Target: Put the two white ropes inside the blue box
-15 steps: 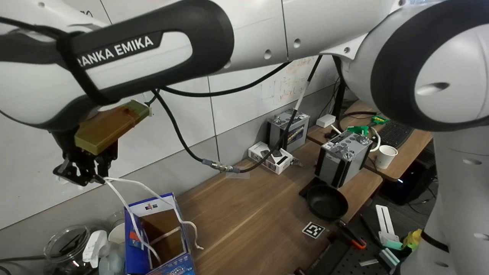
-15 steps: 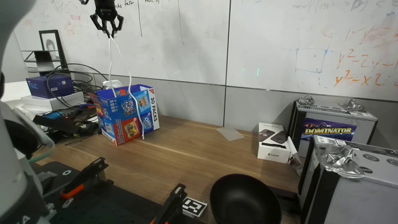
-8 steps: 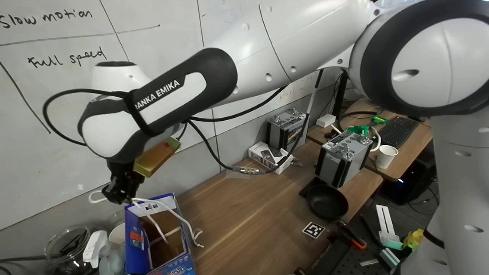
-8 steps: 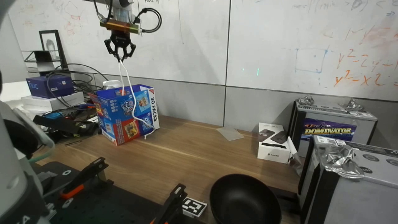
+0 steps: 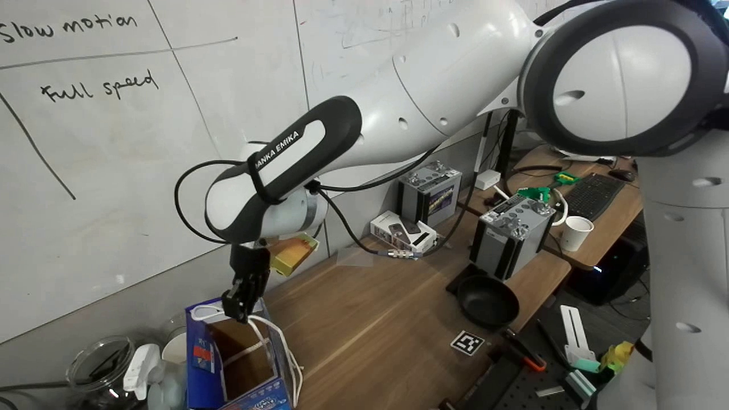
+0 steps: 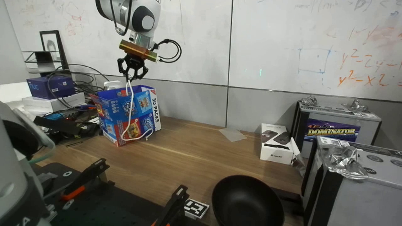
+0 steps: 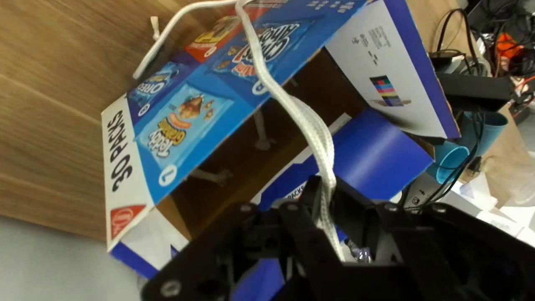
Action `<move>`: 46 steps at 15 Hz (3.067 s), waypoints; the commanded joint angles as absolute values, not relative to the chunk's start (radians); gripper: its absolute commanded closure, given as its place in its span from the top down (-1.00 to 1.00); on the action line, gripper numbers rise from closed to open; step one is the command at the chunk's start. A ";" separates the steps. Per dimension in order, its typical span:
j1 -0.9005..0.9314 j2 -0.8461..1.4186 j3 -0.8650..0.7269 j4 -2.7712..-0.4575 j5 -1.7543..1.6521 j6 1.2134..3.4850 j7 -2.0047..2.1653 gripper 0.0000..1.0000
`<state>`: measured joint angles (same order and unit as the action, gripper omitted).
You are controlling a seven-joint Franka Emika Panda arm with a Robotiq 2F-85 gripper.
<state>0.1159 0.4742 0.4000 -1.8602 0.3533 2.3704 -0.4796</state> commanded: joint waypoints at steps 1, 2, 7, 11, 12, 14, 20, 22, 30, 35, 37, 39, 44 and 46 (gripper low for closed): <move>0.078 0.524 0.429 -1.862 0.430 2.369 -0.587 -0.94; 0.079 0.540 0.428 -1.848 0.429 2.360 -0.598 -0.94; 0.094 0.622 0.428 -1.783 0.408 2.331 -0.616 -0.94; 0.096 0.656 0.430 -1.744 0.403 2.311 -0.614 -0.94; 0.098 0.659 0.425 -1.737 0.395 2.299 -0.610 -0.55; 0.099 0.664 0.420 -1.727 0.389 2.279 -0.606 -0.09; 0.099 0.584 0.383 -1.792 0.321 2.239 -0.588 0.80; 0.095 0.490 0.363 -1.860 0.262 2.207 -0.587 0.99; 0.080 0.062 0.291 -2.155 0.134 2.107 -0.686 1.00; 0.099 -0.168 0.199 -2.432 0.158 2.255 -0.793 1.00; 0.114 -0.213 0.162 -2.548 0.169 2.380 -0.844 1.00; 0.127 -0.227 0.129 -2.622 0.179 2.487 -0.908 1.00; 0.207 -0.134 0.098 -2.646 0.261 2.682 -1.041 1.00; 0.246 -0.085 0.118 -2.628 0.311 2.751 -1.051 1.00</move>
<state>0.1795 -0.1433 0.1141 -2.6495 0.2397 2.6522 -1.0091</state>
